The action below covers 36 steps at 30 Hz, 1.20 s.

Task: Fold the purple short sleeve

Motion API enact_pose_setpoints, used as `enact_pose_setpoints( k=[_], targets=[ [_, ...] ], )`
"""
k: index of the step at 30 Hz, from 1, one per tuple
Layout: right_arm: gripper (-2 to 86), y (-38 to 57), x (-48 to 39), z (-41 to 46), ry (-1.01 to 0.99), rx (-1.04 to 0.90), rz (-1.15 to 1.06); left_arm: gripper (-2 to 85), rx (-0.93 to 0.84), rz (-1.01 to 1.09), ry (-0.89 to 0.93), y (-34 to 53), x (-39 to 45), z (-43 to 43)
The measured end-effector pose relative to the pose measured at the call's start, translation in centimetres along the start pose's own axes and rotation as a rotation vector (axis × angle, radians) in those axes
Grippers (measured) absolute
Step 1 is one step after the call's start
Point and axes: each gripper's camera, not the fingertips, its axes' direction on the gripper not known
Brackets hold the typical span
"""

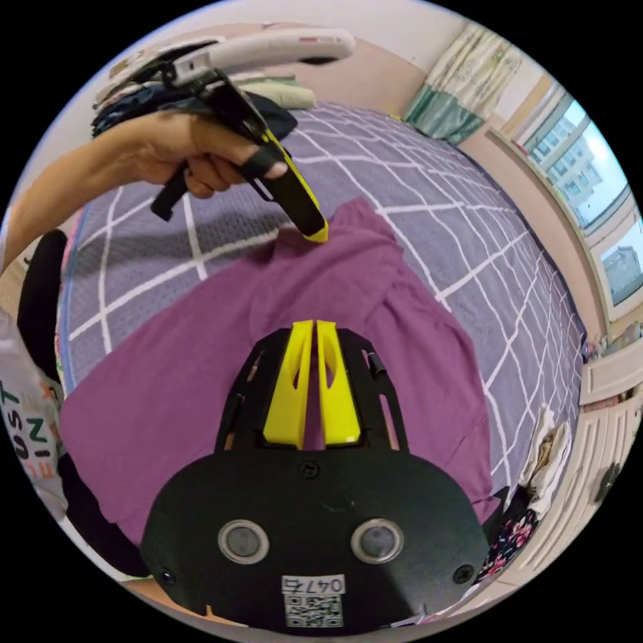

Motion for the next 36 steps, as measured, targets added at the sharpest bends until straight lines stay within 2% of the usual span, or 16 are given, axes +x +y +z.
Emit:
enact_pose_setpoints(
  k=[3,5,7,9,12,15,16,18,20,22,24,26,28,30,36],
  targets=[
    [-0.1,0.7,0.7,1.1,-0.021,0.006,0.088,7.9,-0.055,-0.07,-0.067,-0.9,0.0,1.5],
    [-0.2,1.4,1.0,-1.7,-0.015,0.096,0.119,7.4,-0.012,-0.099,-0.045,-1.1,0.2,0.1],
    [-0.1,2.2,1.2,-4.3,-0.001,0.147,0.129,7.1,0.112,-0.038,-0.091,-1.3,2.1,-2.6],
    [0.0,2.8,1.3,-6.0,-0.009,0.169,0.138,7.3,0.136,0.013,-0.117,-2.1,3.8,-3.1],
    [0.1,2.3,0.4,-4.9,-0.066,0.14,0.12,8.4,0.061,0.022,-0.009,-4.5,5.7,-0.5],
    [0.3,2.1,-0.4,-1.9,-0.072,0.025,0.129,8.7,-0.081,-0.056,-0.037,-6.2,5.9,4.3],
    [0.3,2.4,-0.3,-2.4,-0.06,0.05,0.144,8.9,-0.066,-0.088,-0.019,-6.2,5.8,4.4],
    [0.7,4.8,0.4,-8.1,0.007,0.199,0.227,9.4,-0.018,-0.089,-0.012,-6.4,6.4,2.7],
    [1.2,8.4,1.0,-13.4,0.029,0.301,0.319,9.6,0.049,-0.026,-0.082,-6.9,8.3,0.0],
    [1.8,12.8,1.2,-17.7,0.049,0.304,0.397,9.9,0.142,0.088,-0.193,-7.8,12.4,-3.3],
    [2.7,19.8,0.5,-21.7,0.117,0.232,0.538,10.2,0.162,0.175,-0.243,-9.0,16.0,-4.1],
    [3.1,25.3,-0.6,-23.5,0.148,0.193,0.663,10.5,0.131,0.233,-0.169,-10.6,19.7,-3.5],
    [3.5,30.2,-2.0,-24.5,0.171,0.165,0.769,10.9,0.077,0.269,0.036,-12.9,24.7,-1.6],
    [3.8,34.4,-3.7,-24.7,0.18,0.122,0.835,11.5,0.051,0.274,0.123,-14.5,28.4,0.4],
    [3.7,36.9,-3.5,-25.0,0.178,0.114,0.772,11.9,0.034,0.267,0.056,-19.1,37.3,6.6]
  ],
)
